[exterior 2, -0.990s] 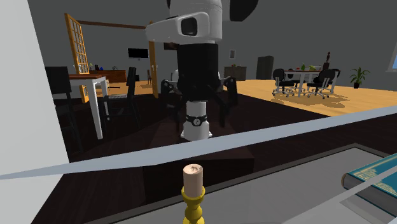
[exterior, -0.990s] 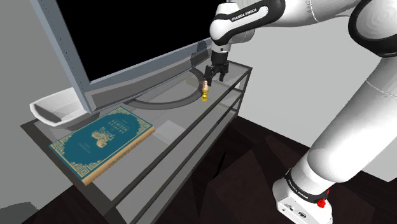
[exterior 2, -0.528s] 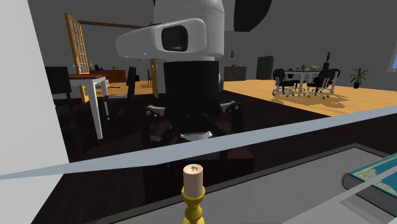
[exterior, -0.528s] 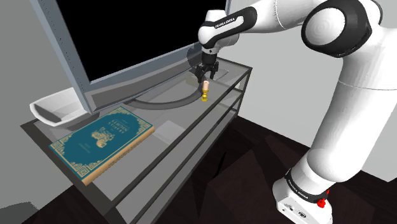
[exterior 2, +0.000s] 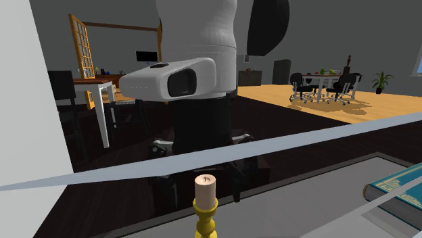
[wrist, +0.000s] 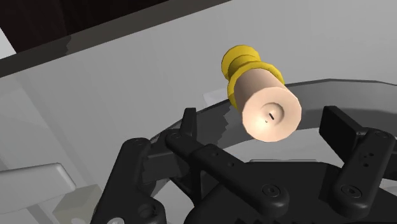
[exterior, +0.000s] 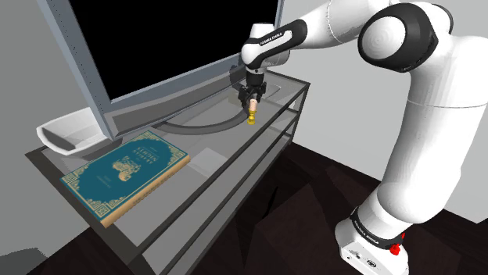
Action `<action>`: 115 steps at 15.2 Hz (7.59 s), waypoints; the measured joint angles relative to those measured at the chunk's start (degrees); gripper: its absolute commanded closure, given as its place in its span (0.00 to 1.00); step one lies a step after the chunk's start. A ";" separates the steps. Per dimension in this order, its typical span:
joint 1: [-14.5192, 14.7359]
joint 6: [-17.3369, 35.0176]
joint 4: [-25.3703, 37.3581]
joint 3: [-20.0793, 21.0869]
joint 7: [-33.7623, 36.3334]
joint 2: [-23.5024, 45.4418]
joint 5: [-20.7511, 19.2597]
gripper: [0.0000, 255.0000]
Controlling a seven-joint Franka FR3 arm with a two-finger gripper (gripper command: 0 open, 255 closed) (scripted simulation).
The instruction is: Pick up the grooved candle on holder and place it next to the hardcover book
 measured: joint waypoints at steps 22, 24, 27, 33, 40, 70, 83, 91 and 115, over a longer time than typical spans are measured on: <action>0.06 -1.09 0.30 0.01 0.13 -0.83 -0.06 1.00; 0.00 -2.43 1.35 -0.04 0.09 -1.13 -0.09 1.00; 0.03 -4.47 2.58 -0.05 0.23 -1.94 -0.18 1.00; 0.01 -8.65 5.51 -0.09 0.34 -3.19 -0.28 1.00; 0.05 -13.64 9.48 -0.10 0.62 -4.24 -0.41 1.00; 8.98 -21.38 5.54 6.35 16.35 -16.30 -1.51 1.00; 17.80 -20.46 1.82 14.85 33.71 -19.45 -1.73 1.00; 18.72 -15.49 -2.58 15.77 35.60 -18.89 -1.90 1.00; 18.92 2.42 -15.44 15.75 36.28 -13.67 -3.31 1.00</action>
